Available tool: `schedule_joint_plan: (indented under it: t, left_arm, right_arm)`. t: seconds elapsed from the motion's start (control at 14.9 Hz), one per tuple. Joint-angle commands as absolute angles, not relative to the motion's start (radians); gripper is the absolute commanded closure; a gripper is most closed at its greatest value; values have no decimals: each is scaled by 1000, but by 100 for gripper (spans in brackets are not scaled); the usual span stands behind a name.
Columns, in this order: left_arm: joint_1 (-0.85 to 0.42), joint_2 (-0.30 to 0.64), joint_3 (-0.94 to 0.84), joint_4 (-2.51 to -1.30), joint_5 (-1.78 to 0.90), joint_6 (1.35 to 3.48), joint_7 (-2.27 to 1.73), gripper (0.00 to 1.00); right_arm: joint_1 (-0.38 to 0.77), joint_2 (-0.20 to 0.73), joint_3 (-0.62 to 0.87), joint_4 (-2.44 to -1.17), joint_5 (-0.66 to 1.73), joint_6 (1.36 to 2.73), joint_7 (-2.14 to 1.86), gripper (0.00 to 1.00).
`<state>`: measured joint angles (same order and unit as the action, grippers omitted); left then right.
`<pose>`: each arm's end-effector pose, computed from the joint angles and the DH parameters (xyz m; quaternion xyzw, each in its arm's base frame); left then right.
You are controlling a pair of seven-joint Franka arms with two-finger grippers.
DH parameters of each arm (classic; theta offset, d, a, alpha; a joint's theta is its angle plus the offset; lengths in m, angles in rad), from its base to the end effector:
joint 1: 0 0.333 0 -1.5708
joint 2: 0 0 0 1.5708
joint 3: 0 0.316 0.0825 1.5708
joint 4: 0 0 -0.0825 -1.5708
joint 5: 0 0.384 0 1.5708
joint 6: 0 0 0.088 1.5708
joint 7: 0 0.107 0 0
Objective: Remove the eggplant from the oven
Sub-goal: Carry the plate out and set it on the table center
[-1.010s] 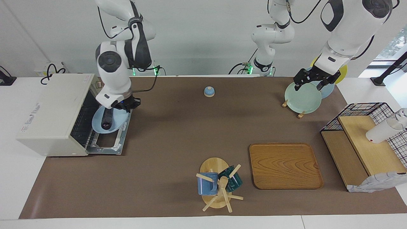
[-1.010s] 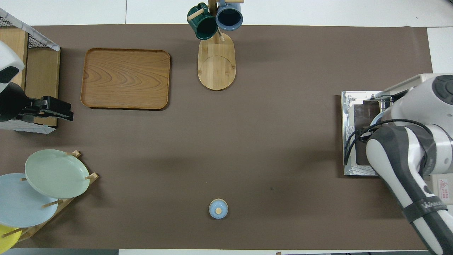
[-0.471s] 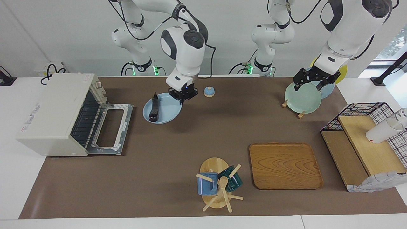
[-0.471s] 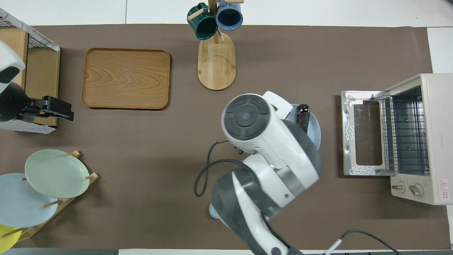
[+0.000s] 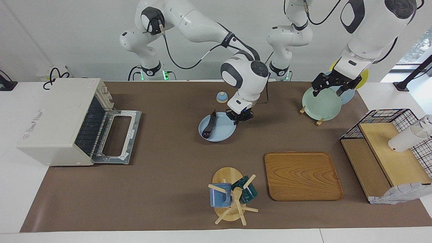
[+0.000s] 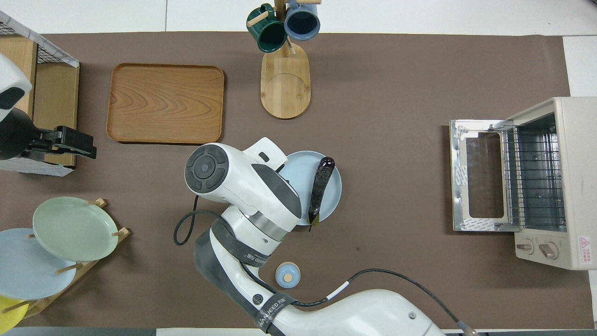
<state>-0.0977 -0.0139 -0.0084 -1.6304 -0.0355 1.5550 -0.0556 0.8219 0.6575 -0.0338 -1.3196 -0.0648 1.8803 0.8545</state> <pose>0.5432 -0.0618 0.6028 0.9991 -0.0250 -0.0321 0.0151 0.5082 0.5115 0.3422 0.9978 -0.0188 -0.0029 0.0631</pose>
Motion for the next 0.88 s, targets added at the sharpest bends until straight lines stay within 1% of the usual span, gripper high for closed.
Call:
schedule_joint_plan:
  t: [0.0,0.07,0.13,0.2,0.34,0.4,0.47,0.54,0.61,0.74,0.81]
  left_arm:
    - [-92,-35,-6,-1652,-41,1577,-55,0]
    - [-92,-35,-6,-1652,-41,1577,-55,0]
    - [-92,-35,-6,-1654,-41,1578,-55,0]
    - [-92,-35,-6,-1654,-41,1580,-57,0]
    - [-94,-35,-8,-1654,-41,1580,-61,0]
    - [-101,-35,-9,-1654,-41,1585,-63,0]
    - [-109,-37,-11,-1658,-41,1589,-66,0]
    - [-117,-37,-15,-1669,-43,1591,-77,0]
    - [-150,-37,-17,-1681,-43,1609,-112,0]
    - [-237,-38,-17,-1730,-43,1687,-252,0]
    - [-286,-37,-17,-1747,-43,1718,-318,0]
  right_arm:
    - [799,649,-26,-1287,-51,1874,851,35]
    - [798,649,-26,-1287,-58,1873,827,22]
    - [799,647,-26,-1285,-61,1864,783,22]
    - [793,641,-26,-1279,-61,1847,737,26]
    - [740,589,-29,-1284,-57,1795,649,34]
    - [697,559,-29,-1305,-51,1770,574,44]
    - [646,504,-29,-1356,-49,1761,502,65]
    - [602,441,-28,-1433,-48,1763,442,87]
    - [560,376,-28,-1519,-48,1769,399,100]
    - [510,242,-32,-1699,-55,1770,368,100]
    - [471,191,-32,-1779,-66,1772,359,100]
